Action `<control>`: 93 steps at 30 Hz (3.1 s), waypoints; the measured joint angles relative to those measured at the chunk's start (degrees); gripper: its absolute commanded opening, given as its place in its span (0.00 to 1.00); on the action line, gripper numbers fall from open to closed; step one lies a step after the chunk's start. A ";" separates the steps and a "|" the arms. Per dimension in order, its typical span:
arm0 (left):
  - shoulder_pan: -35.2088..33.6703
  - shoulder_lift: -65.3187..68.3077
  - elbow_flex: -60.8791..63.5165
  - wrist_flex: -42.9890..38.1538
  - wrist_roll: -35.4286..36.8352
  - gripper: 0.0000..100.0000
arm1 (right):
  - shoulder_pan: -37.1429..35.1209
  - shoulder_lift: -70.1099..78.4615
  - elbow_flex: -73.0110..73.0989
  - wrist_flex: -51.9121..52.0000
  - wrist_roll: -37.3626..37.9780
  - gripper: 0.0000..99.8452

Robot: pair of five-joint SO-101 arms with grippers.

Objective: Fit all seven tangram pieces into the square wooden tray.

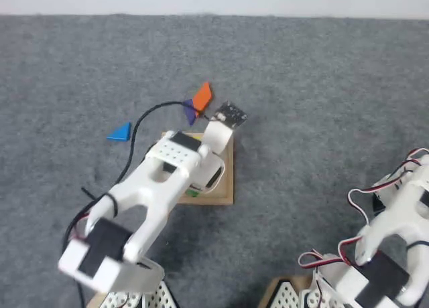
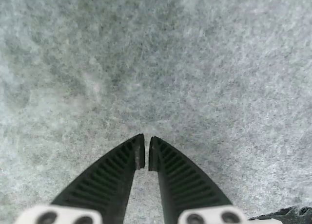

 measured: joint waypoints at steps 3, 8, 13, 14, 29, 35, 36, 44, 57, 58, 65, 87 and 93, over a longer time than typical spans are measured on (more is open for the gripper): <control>-0.09 -4.75 3.52 -1.14 -1.32 0.01 | 0.00 0.00 0.00 0.00 0.00 0.03; -0.09 -10.37 7.03 -1.93 -1.85 0.01 | 0.00 0.00 0.00 0.00 0.00 0.03; -0.09 -11.34 8.44 -1.93 -4.92 0.01 | 0.00 0.00 0.00 0.00 0.00 0.03; -0.09 -11.16 8.53 -1.93 -5.45 0.01 | 0.00 0.00 0.00 0.00 0.00 0.03; 0.00 1.23 0.88 0.62 -6.95 0.01 | 0.00 0.00 0.00 0.00 0.00 0.03; -3.60 -1.23 1.85 1.93 -6.95 0.01 | 0.00 0.00 0.00 0.00 0.00 0.03; -4.40 -1.93 1.93 2.20 -6.86 0.01 | 0.00 0.00 0.00 0.00 0.00 0.03; -15.30 -12.22 -0.09 8.35 -7.56 0.01 | 0.00 0.00 0.00 0.00 0.00 0.03; -34.73 7.65 -29.80 19.87 -29.36 0.09 | 0.00 0.00 0.00 -2.46 0.00 0.03; -35.08 10.37 -32.70 21.54 -31.03 0.11 | 0.00 0.00 0.00 -2.46 0.00 0.03; -35.25 30.15 -52.31 28.92 -33.67 0.15 | 0.00 0.00 0.00 -2.46 0.00 0.03; -37.80 62.15 -91.69 39.74 -40.97 0.23 | -0.70 0.00 0.00 -2.46 0.09 0.03; -39.12 62.68 -92.66 39.74 -42.02 0.25 | -0.88 0.00 0.00 -2.46 0.09 0.03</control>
